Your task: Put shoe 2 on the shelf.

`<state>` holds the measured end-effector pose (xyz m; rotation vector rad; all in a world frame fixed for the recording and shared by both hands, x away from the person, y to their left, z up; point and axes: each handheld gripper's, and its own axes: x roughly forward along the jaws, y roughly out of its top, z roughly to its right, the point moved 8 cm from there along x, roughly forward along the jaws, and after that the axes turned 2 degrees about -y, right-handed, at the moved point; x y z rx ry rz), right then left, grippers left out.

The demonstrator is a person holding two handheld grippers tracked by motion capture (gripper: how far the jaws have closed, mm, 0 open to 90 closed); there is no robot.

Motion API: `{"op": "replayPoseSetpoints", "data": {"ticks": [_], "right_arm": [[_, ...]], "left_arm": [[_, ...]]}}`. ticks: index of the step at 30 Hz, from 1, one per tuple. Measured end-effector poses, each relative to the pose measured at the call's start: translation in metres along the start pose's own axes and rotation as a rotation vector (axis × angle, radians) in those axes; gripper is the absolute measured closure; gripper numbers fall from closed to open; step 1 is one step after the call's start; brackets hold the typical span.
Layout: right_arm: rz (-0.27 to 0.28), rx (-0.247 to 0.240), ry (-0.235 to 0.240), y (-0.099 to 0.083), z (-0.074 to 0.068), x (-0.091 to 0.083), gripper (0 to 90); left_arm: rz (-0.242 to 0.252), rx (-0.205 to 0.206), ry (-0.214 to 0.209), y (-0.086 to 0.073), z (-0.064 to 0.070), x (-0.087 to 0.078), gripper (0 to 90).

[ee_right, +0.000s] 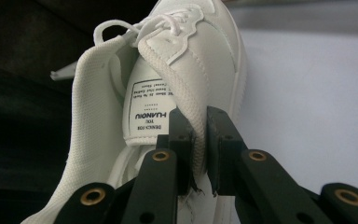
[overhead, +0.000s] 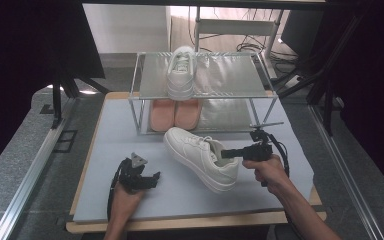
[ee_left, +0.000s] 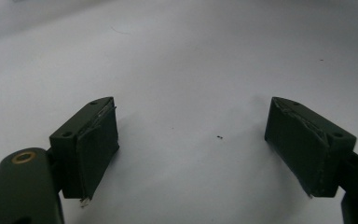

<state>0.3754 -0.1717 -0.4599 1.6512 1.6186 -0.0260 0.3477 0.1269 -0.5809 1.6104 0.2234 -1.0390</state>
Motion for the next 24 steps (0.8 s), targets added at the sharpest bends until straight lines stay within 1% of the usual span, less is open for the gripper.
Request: {"op": "replayPoseSetpoints", "data": {"ticks": [5, 9, 17, 19, 21, 24], "right_arm": [[0.042, 0.035, 0.026, 0.008, -0.003, -0.016, 82.0], [0.079, 0.053, 0.038, 0.015, -0.006, -0.032, 81.9], [0.130, 0.083, 0.035, 0.025, -0.009, -0.063, 81.8], [0.153, 0.090, 0.037, 0.027, -0.009, -0.070, 81.7], [0.164, 0.099, 0.033, 0.029, -0.009, -0.077, 81.7], [0.189, 0.112, 0.041, 0.032, -0.009, -0.087, 81.6]], "left_arm": [[0.003, -0.001, 0.000, 0.000, 0.000, 0.000, 17.3], [0.002, 0.000, 0.000, 0.000, 0.000, 0.000, 17.3], [0.000, 0.001, 0.000, 0.000, 0.000, 0.000, 17.3], [0.001, 0.000, 0.000, 0.000, 0.000, 0.000, 17.3], [0.000, 0.000, -0.001, 0.000, 0.000, 0.000, 17.2], [0.000, 0.000, -0.001, 0.000, 0.000, 0.000, 17.2]]}}
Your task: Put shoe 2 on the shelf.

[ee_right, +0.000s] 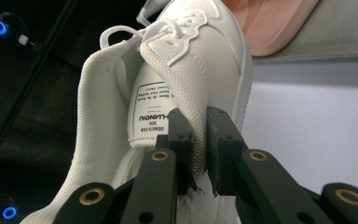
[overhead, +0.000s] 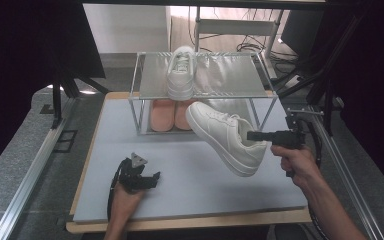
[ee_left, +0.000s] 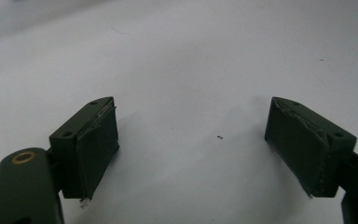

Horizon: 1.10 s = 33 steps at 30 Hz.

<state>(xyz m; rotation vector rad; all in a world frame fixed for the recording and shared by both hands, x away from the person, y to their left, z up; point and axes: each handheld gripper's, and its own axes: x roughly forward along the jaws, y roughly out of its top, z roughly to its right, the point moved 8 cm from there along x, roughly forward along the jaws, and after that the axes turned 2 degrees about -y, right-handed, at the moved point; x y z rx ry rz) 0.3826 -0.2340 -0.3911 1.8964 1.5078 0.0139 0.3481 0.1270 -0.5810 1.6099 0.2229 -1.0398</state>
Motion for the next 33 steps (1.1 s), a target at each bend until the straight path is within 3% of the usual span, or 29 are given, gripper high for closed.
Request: {"op": "replayPoseSetpoints", "data": {"ticks": [8, 18, 24, 33], "right_arm": [[0.064, 0.029, 0.002, 0.018, -0.005, -0.021, 81.5], [0.146, 0.052, 0.012, 0.047, -0.011, -0.030, 81.4], [0.188, 0.061, -0.014, 0.067, -0.011, -0.024, 81.2], [0.243, 0.055, -0.084, 0.097, -0.007, 0.001, 81.0]], "left_arm": [[-0.002, 0.001, -0.001, 0.000, 0.000, 0.000, 17.2], [-0.002, 0.000, -0.001, 0.000, 0.000, 0.000, 17.2], [-0.001, 0.000, -0.001, 0.000, 0.000, 0.000, 17.3], [-0.001, 0.000, -0.001, 0.000, 0.000, 0.000, 17.3]]}}
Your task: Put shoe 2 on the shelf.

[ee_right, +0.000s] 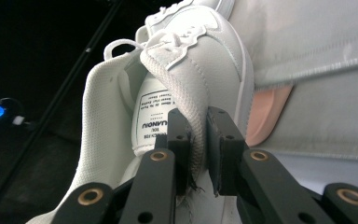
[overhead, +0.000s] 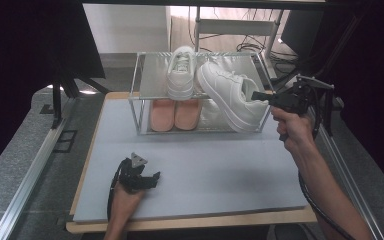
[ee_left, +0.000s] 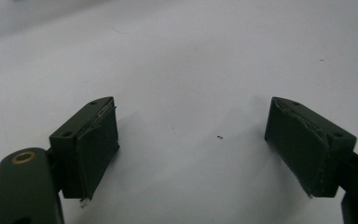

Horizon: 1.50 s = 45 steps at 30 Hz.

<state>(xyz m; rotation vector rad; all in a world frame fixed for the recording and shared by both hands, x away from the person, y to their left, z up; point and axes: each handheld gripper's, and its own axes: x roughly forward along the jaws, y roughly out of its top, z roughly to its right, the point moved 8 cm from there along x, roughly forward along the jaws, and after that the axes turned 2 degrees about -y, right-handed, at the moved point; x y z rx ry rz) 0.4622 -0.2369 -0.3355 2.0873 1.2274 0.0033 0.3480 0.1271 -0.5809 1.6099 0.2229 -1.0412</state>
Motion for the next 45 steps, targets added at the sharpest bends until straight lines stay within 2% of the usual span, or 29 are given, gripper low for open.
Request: {"op": "replayPoseSetpoints", "data": {"ticks": [12, 17, 20, 24, 27, 29, 32, 33, 38, 45], "right_arm": [[0.071, -0.026, -0.131, 0.031, 0.004, 0.041, 80.8], [0.103, -0.039, -0.182, 0.041, 0.008, 0.049, 80.4], [0.113, -0.053, -0.196, 0.045, 0.008, 0.055, 79.0], [0.109, -0.058, -0.171, 0.046, 0.001, 0.064, 73.5], [0.109, -0.090, -0.177, 0.047, -0.002, 0.067, 69.6], [0.113, -0.079, -0.149, 0.047, -0.002, 0.066, 64.4], [0.117, -0.041, -0.096, 0.050, 0.002, 0.059, 58.9], [0.117, -0.040, -0.091, 0.050, 0.002, 0.056, 58.2], [0.124, -0.068, -0.068, 0.049, 0.001, 0.039, 57.8], [0.113, -0.107, -0.063, 0.037, 0.011, 0.012, 57.8]], "left_arm": [[0.005, -0.004, 0.000, 0.000, 0.000, 0.000, 17.3], [0.005, -0.003, 0.000, 0.000, 0.000, 0.000, 17.3], [0.006, -0.003, 0.001, 0.000, 0.000, 0.000, 17.3], [0.006, -0.003, 0.001, 0.000, 0.000, 0.000, 17.3], [0.006, -0.003, 0.001, 0.000, 0.000, 0.000, 17.4], [0.006, -0.003, 0.001, 0.000, 0.000, 0.000, 17.4], [0.006, -0.003, 0.000, 0.000, 0.000, 0.000, 17.4], [0.006, -0.003, 0.001, 0.000, 0.000, 0.000, 17.4], [0.006, -0.003, 0.001, 0.000, 0.000, 0.000, 17.4], [0.003, 0.001, 0.002, 0.000, 0.000, 0.000, 17.4]]}}
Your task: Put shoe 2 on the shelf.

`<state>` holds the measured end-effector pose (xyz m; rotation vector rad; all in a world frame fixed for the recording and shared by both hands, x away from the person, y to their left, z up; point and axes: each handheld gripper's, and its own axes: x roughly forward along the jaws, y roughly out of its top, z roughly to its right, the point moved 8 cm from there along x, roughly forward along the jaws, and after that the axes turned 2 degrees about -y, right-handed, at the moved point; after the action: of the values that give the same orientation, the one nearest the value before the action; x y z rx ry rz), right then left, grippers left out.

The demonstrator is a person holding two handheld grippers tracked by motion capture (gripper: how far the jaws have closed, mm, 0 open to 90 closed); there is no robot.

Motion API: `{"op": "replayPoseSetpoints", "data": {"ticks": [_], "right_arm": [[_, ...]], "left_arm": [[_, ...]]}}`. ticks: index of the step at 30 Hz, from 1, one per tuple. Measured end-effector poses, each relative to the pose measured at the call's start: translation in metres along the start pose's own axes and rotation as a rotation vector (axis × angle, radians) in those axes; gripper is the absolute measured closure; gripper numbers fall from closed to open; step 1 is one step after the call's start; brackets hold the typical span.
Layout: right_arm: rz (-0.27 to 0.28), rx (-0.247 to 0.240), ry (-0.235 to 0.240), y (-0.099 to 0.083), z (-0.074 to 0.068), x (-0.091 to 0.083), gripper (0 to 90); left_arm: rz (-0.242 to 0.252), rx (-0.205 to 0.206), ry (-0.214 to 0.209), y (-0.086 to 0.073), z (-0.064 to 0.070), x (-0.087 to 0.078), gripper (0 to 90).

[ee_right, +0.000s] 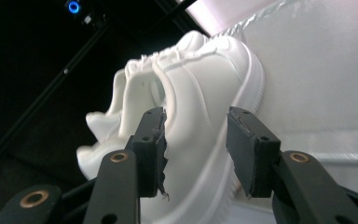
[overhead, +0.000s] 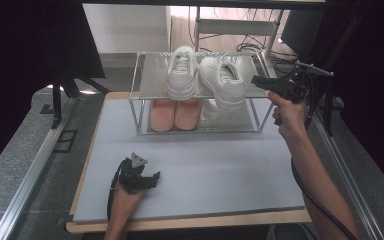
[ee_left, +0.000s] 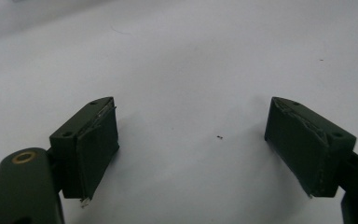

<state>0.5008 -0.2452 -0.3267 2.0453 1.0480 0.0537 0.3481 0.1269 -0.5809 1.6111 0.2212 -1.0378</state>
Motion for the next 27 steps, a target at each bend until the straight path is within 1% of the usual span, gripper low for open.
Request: {"op": "replayPoseSetpoints", "data": {"ticks": [2, 5, 7, 9, 10, 13, 15, 16, 18, 19, 21, 23, 24, 27], "right_arm": [[-0.007, -0.015, 0.015, -0.006, 0.002, -0.006, 58.3], [-0.007, -0.049, 0.001, -0.018, 0.007, -0.014, 58.3], [-0.011, -0.066, -0.003, -0.025, 0.008, -0.017, 60.0], [-0.015, -0.094, -0.006, -0.033, 0.007, -0.020, 62.2], [-0.016, -0.109, -0.009, -0.037, 0.007, -0.022, 63.6], [-0.022, -0.147, -0.001, -0.049, 0.003, -0.025, 72.6], [-0.032, -0.176, 0.007, -0.061, 0.001, -0.024, 77.4], [-0.040, -0.181, 0.006, -0.065, 0.000, -0.023, 81.0], [-0.050, -0.188, 0.044, -0.075, -0.002, -0.019, 86.9], [-0.055, -0.192, 0.047, -0.078, -0.002, -0.018, 89.3], [-0.060, -0.215, 0.047, -0.084, -0.002, -0.013, 90.0], [-0.062, -0.224, 0.055, -0.087, -0.003, -0.010, 90.0], [-0.068, -0.223, 0.052, -0.088, -0.003, -0.009, 90.0], [-0.063, -0.239, 0.044, -0.087, -0.003, -0.003, 90.0]], "left_arm": [[0.000, -0.001, -0.001, 0.000, 0.000, 0.000, 17.3], [0.001, 0.000, 0.000, 0.000, 0.000, 0.000, 17.3], [0.002, -0.001, 0.000, 0.000, 0.000, 0.000, 17.3], [0.002, -0.002, 0.000, 0.000, 0.000, 0.000, 17.3], [0.002, -0.002, 0.000, 0.000, 0.000, 0.000, 17.4], [0.002, -0.002, 0.000, 0.000, 0.000, 0.000, 17.4], [0.002, -0.002, 0.000, 0.000, 0.000, 0.000, 17.4], [0.002, -0.002, 0.000, 0.000, 0.000, 0.000, 17.4], [0.002, -0.002, 0.000, 0.000, 0.000, 0.000, 17.4], [0.002, -0.001, 0.000, 0.000, 0.000, 0.000, 17.3], [0.002, -0.002, 0.000, 0.000, 0.000, 0.000, 17.4], [0.002, -0.001, 0.000, 0.000, 0.000, 0.000, 17.4], [0.002, -0.001, 0.000, 0.000, 0.000, 0.000, 17.4], [0.002, -0.001, 0.000, 0.000, 0.000, 0.000, 17.4]]}}
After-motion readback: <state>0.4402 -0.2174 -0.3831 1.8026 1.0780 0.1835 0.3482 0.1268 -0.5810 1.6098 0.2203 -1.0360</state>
